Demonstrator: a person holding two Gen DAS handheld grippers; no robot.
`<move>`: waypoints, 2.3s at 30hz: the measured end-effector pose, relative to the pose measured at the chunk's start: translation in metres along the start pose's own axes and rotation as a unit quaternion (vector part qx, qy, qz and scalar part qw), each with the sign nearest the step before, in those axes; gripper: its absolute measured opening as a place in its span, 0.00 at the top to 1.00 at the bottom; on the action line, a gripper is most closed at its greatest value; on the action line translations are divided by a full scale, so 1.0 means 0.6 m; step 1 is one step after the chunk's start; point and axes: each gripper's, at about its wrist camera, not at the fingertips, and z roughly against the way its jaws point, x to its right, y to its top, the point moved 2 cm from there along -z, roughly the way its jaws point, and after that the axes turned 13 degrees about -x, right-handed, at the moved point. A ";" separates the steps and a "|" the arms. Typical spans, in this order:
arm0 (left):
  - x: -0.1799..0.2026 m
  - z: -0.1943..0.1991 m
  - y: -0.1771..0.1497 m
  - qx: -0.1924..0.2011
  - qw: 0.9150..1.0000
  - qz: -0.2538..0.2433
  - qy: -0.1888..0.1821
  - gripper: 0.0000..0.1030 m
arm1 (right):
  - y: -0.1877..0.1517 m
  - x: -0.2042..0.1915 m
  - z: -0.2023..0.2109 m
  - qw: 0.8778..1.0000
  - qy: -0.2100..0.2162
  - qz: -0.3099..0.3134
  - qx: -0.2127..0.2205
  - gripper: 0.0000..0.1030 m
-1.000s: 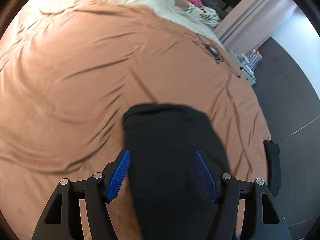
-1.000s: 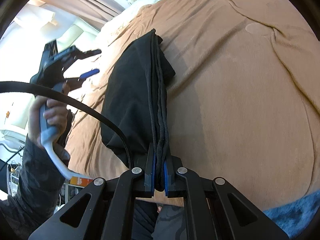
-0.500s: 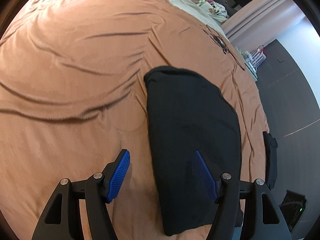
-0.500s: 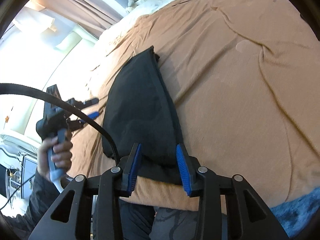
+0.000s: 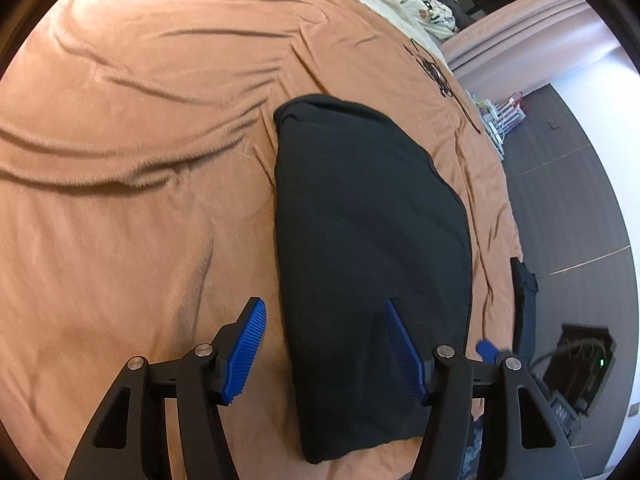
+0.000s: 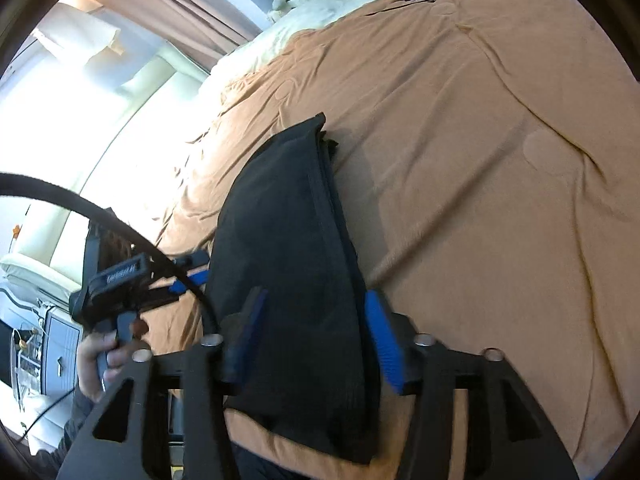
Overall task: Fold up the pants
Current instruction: 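Fold the pants over with both tools and open both tools, then grasp the folded pants bundle with both tools and lift it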
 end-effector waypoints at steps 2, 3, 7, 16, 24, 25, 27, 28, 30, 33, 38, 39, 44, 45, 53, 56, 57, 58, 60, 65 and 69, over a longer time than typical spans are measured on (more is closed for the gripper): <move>-0.003 -0.005 -0.010 -0.006 1.000 0.005 -0.005 0.38 | 0.013 0.000 -0.010 1.000 0.004 0.007 -0.002 0.48; -0.004 -0.007 -0.012 -0.009 1.000 0.006 -0.008 0.38 | 0.020 0.001 -0.017 1.000 0.004 0.008 -0.003 0.48; -0.009 -0.019 -0.031 -0.022 1.000 0.013 -0.017 0.42 | 0.039 0.005 -0.041 1.000 0.006 0.020 -0.008 0.48; -0.018 -0.022 -0.054 -0.031 0.998 0.025 -0.040 0.48 | 0.065 0.005 -0.101 0.999 0.004 0.037 -0.039 0.48; -0.009 -0.027 -0.075 -0.031 0.998 0.018 -0.053 0.80 | 0.072 0.003 -0.126 0.998 0.005 0.034 -0.047 0.51; -0.010 -0.022 -0.075 -0.028 0.998 0.020 -0.057 0.82 | 0.072 0.001 -0.128 0.998 0.004 0.034 -0.047 0.53; -0.008 -0.010 -0.076 -0.023 0.998 0.016 -0.053 0.83 | 0.070 -0.001 -0.127 0.998 0.004 0.029 -0.049 0.58; -0.009 -0.004 -0.077 -0.022 0.998 0.014 -0.050 0.84 | 0.068 -0.003 -0.126 0.998 0.007 0.028 -0.050 0.59; -0.011 0.014 -0.077 -0.017 0.999 0.011 -0.047 0.84 | 0.064 -0.009 -0.124 0.998 0.012 0.028 -0.053 0.63; -0.021 0.037 -0.079 -0.009 0.999 0.009 -0.045 0.84 | 0.055 -0.018 -0.125 0.998 0.015 0.031 -0.059 0.64; -0.056 0.072 -0.090 -0.007 0.999 0.019 -0.033 0.84 | 0.033 -0.041 -0.133 0.996 0.035 0.030 -0.078 0.65; -0.065 0.079 -0.096 -0.007 0.999 0.020 -0.028 0.84 | 0.030 -0.043 -0.132 0.996 0.038 0.031 -0.081 0.65; -0.085 0.096 -0.114 -0.006 0.999 0.027 -0.019 0.84 | 0.004 -0.068 -0.140 0.993 0.047 0.042 -0.097 0.68; -0.089 0.099 -0.117 -0.006 0.999 0.028 -0.018 0.84 | 0.001 -0.070 -0.141 0.993 0.049 0.044 -0.100 0.68; -0.113 0.119 -0.129 0.000 0.999 0.036 -0.007 0.83 | -0.008 -0.091 -0.157 0.989 0.059 0.059 -0.120 0.68; -0.114 0.114 -0.117 0.001 0.999 0.041 0.005 0.70 | 0.002 -0.094 -0.159 0.989 0.046 0.070 -0.121 0.65; -0.114 0.112 -0.112 0.005 0.999 0.040 0.011 0.59 | 0.001 -0.094 -0.158 0.989 0.043 0.069 -0.121 0.59; -0.113 0.110 -0.106 0.008 0.999 0.040 0.012 0.47 | 0.002 -0.090 -0.155 0.990 0.043 0.064 -0.119 0.55; -0.114 0.106 -0.092 0.015 0.999 0.043 0.005 0.42 | 0.009 -0.077 -0.148 0.992 0.048 0.046 -0.106 0.36; -0.116 0.089 -0.060 0.004 0.999 0.040 -0.007 0.42 | 0.035 -0.044 -0.139 0.992 0.086 0.011 -0.088 0.33; -0.108 0.077 -0.030 0.002 0.999 0.029 -0.013 0.42 | 0.049 -0.026 -0.147 0.991 0.102 -0.002 -0.085 0.33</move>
